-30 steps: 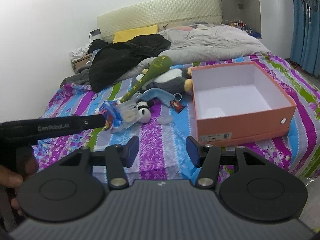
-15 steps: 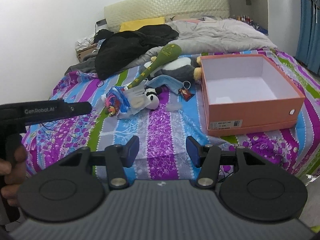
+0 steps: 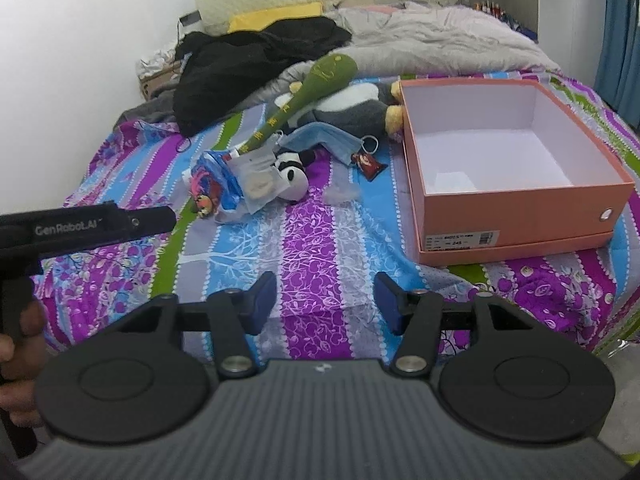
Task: Organize soft objects
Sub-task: 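Withdraw both grippers from the box back toward the pile, then grasp the clear bag with the round pad with the left gripper while the right grasps the clear plastic piece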
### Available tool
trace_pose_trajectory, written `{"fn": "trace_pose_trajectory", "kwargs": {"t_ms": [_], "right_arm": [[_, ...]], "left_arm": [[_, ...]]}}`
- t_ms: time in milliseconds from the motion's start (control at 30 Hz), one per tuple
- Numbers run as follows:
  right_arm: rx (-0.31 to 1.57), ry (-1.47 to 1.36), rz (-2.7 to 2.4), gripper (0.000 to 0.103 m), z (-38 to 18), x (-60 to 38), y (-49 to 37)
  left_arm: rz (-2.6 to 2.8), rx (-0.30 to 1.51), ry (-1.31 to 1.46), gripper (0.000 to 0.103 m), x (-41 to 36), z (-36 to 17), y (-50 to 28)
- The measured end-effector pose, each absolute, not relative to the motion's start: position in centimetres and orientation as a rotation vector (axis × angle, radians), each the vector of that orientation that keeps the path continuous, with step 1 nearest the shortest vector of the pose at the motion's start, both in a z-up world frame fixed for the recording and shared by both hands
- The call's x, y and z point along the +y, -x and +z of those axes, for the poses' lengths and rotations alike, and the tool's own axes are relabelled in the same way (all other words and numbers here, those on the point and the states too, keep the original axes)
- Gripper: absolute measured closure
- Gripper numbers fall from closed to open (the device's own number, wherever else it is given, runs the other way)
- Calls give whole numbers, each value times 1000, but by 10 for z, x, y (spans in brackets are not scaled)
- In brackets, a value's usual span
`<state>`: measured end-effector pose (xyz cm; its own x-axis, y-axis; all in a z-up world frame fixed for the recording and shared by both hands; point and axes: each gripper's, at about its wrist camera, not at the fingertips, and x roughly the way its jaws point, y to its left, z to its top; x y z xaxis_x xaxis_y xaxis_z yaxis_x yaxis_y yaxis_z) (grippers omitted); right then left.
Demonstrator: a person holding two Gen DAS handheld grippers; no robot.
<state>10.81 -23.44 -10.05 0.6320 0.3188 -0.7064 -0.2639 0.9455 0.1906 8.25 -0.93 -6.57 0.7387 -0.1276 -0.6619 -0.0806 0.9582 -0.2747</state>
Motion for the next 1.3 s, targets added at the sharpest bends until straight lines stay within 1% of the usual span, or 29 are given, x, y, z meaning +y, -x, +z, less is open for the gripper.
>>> {"fn": "trace_pose_trajectory", "kwargs": {"t_ms": [33,100,433,767,933,1100,1200,1267,1300], "right_arm": [[830,-72,334,29,-104,-232,-114],[857,-62,345,29,-112,-226,-129],[904,-17,349,29,-142,-202,-199],[942,73,370,29,-183,-166,-265],[963,98,341,29,-208,-156,-299],[957,137,310,29,-229,-150,-325],[949,135,306,29,-238,-150,-337],[954,129,298,29,-245,-152,-345],[959,127,295,29,-248,-152,-348]], "left_arm": [[-24,750,303,48,-7,-71,-89],[-16,763,309,43,-1,-82,-104],[8,842,358,42,25,-139,-182],[22,878,493,42,57,-199,-244],[29,897,541,44,65,-224,-265],[27,883,601,44,75,-238,-279],[29,871,624,48,76,-241,-287],[24,860,642,53,76,-242,-290],[23,858,649,57,75,-243,-292]]}}
